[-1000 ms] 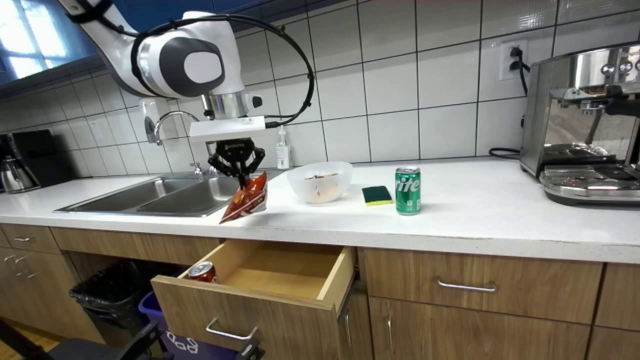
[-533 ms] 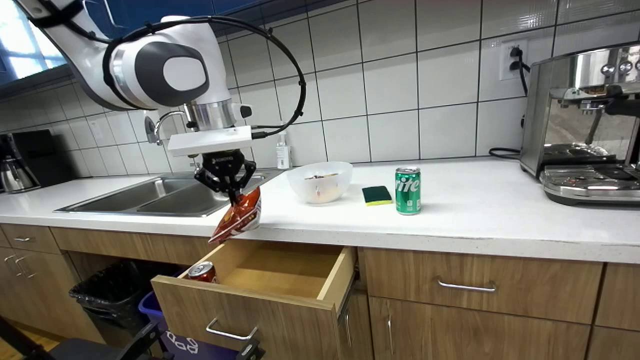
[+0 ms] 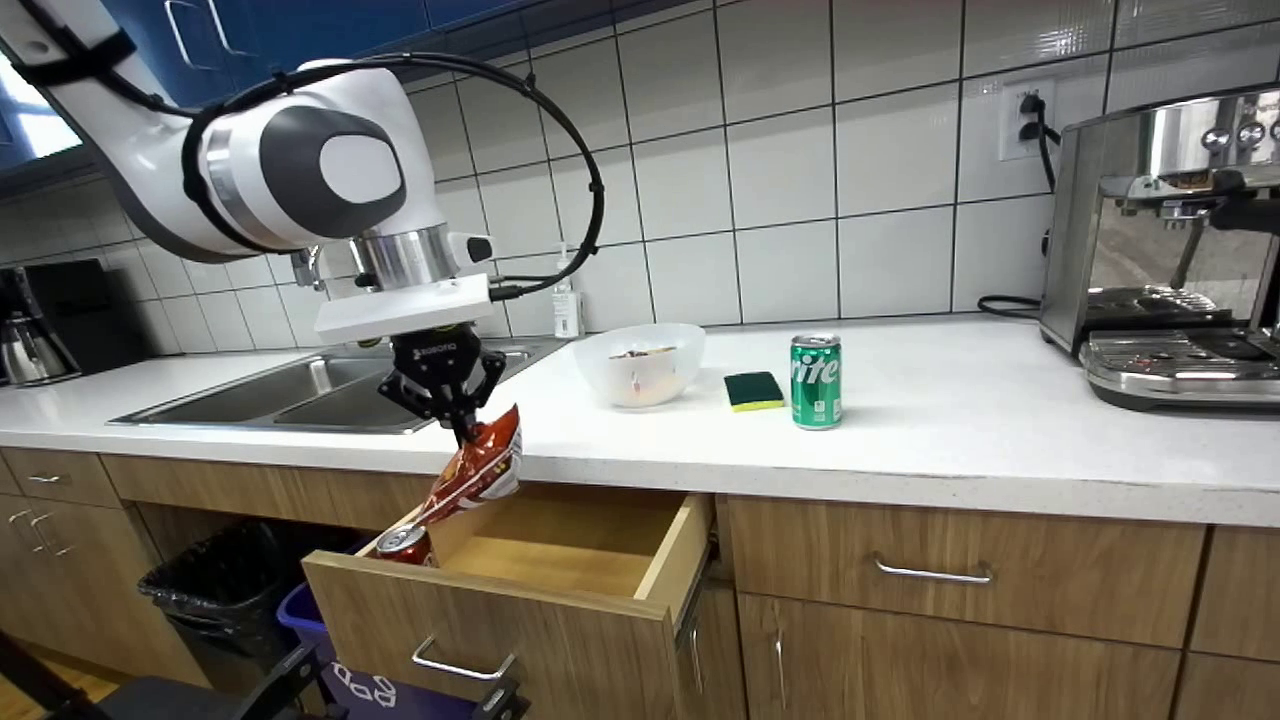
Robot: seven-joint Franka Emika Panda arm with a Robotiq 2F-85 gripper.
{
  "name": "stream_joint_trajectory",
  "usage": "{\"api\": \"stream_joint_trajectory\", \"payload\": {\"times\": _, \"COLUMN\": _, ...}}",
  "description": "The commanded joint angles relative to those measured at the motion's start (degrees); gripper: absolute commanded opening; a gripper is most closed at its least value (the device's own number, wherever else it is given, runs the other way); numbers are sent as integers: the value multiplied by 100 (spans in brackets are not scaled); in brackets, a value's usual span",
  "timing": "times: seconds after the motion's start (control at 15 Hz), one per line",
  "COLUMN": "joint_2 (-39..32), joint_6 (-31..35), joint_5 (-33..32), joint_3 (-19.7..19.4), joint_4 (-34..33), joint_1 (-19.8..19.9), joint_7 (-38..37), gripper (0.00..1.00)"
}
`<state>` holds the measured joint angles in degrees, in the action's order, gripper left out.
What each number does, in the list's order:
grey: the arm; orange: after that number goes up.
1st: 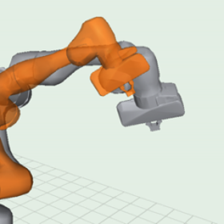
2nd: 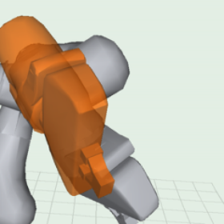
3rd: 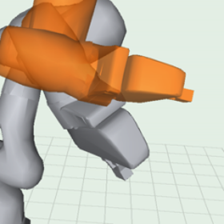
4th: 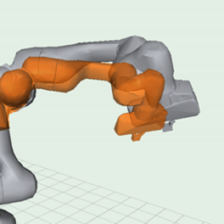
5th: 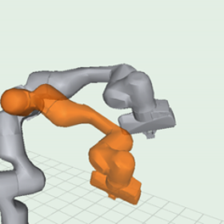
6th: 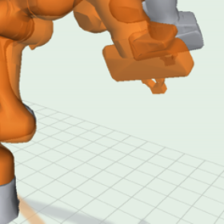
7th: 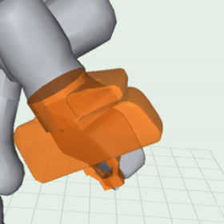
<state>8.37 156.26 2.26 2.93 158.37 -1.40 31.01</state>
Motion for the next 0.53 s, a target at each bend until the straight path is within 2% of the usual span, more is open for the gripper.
{"api": "stream_joint_trajectory", "payload": {"times": 0.0, "joint_2": -86, "joint_6": 135, "joint_5": -598, "joint_3": -19, "joint_4": 94, "joint_1": -59, "joint_7": -565, "gripper": 0}}
{"api": "stream_joint_trajectory", "payload": {"times": 0.47, "joint_2": -610, "joint_6": 232, "joint_5": -1328, "joint_3": 50, "joint_4": -88, "joint_1": -74, "joint_7": -1310, "gripper": 0}}
